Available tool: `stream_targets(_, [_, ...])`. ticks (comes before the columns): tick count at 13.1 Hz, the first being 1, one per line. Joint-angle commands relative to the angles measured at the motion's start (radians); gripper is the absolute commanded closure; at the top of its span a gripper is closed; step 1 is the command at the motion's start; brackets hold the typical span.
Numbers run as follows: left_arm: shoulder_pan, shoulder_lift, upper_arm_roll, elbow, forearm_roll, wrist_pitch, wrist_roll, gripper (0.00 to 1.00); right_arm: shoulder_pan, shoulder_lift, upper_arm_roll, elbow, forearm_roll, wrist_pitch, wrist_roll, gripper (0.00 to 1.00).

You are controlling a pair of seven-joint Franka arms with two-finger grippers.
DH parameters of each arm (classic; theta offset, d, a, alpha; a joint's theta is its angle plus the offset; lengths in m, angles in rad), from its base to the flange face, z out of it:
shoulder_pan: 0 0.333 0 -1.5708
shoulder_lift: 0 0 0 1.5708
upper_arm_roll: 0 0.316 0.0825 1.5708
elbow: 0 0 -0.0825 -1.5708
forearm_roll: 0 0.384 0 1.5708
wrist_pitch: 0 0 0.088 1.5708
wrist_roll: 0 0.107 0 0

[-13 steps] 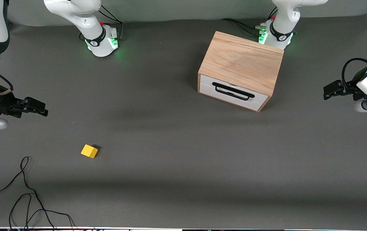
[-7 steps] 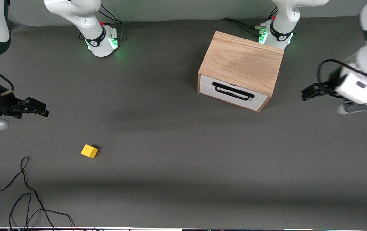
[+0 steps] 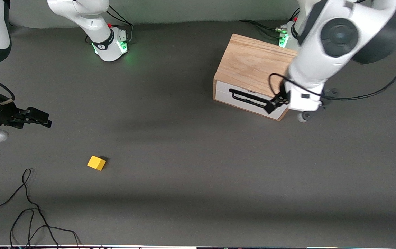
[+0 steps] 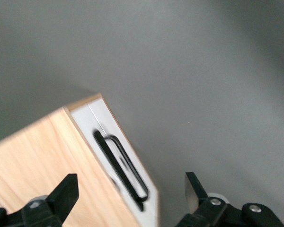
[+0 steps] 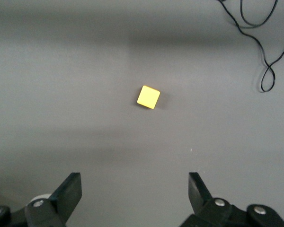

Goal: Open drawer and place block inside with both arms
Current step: 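Move the left gripper to the black drawer handle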

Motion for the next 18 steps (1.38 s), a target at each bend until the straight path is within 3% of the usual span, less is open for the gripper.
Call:
stream_targets(1, [-0.075, 0.025, 0.017, 0.011, -0.009, 0.008, -0.254, 0.0, 0.007, -0.007, 0.001, -0.01, 0.018, 0.027, -0.009, 0.0])
stream_targets(4, [-0.117, 0.051, 0.017, 0.01, -0.01, 0.003, -0.405, 0.0, 0.006, -0.007, 0.001, -0.014, 0.018, 0.032, -0.009, 0.0])
stream_targets(10, [-0.114, 0.078, 0.017, -0.016, -0.056, -0.058, -0.439, 0.0, 0.006, -0.039, -0.005, -0.1, 0.02, 0.069, -0.01, 0.0])
stream_targets(18, [-0.105, 0.17, 0.02, -0.147, -0.039, 0.162, -0.424, 0.0, 0.009, -0.052, -0.008, -0.146, 0.018, 0.067, -0.022, 0.0])
